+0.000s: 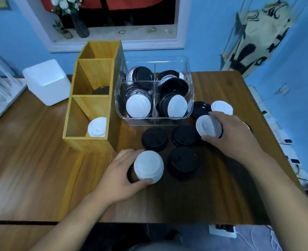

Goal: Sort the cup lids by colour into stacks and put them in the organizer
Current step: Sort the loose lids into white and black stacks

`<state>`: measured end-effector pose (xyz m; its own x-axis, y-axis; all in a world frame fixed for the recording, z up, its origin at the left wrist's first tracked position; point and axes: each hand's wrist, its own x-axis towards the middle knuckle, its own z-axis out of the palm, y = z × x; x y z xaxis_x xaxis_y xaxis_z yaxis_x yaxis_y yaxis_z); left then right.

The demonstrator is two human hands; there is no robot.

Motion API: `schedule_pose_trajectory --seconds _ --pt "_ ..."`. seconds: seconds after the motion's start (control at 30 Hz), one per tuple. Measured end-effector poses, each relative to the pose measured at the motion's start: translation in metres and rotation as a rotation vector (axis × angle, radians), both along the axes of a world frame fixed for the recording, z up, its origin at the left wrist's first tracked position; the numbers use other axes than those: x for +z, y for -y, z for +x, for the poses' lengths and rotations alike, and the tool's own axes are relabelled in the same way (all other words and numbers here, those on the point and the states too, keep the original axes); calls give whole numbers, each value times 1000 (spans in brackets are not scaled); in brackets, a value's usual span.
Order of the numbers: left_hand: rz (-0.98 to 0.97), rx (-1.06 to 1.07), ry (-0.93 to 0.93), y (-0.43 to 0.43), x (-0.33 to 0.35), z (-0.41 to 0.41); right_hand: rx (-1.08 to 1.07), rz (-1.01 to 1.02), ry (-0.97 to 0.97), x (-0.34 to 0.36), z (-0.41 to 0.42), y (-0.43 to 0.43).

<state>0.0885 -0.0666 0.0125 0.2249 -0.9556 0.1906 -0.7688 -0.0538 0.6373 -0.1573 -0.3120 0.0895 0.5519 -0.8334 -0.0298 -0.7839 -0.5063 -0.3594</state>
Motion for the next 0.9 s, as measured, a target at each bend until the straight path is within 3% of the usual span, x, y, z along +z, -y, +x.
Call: schedule_pose_trajectory --seconds 0.2,0.43,0.9 --pt "6 -18 30 0 -2 -3 209 124 177 -1 -20 -45" --pt "0 4 13 -1 0 -6 397 132 141 -8 21 -89" --pt "43 36 -34 -4 6 -4 461 82 20 -18 79 -127"
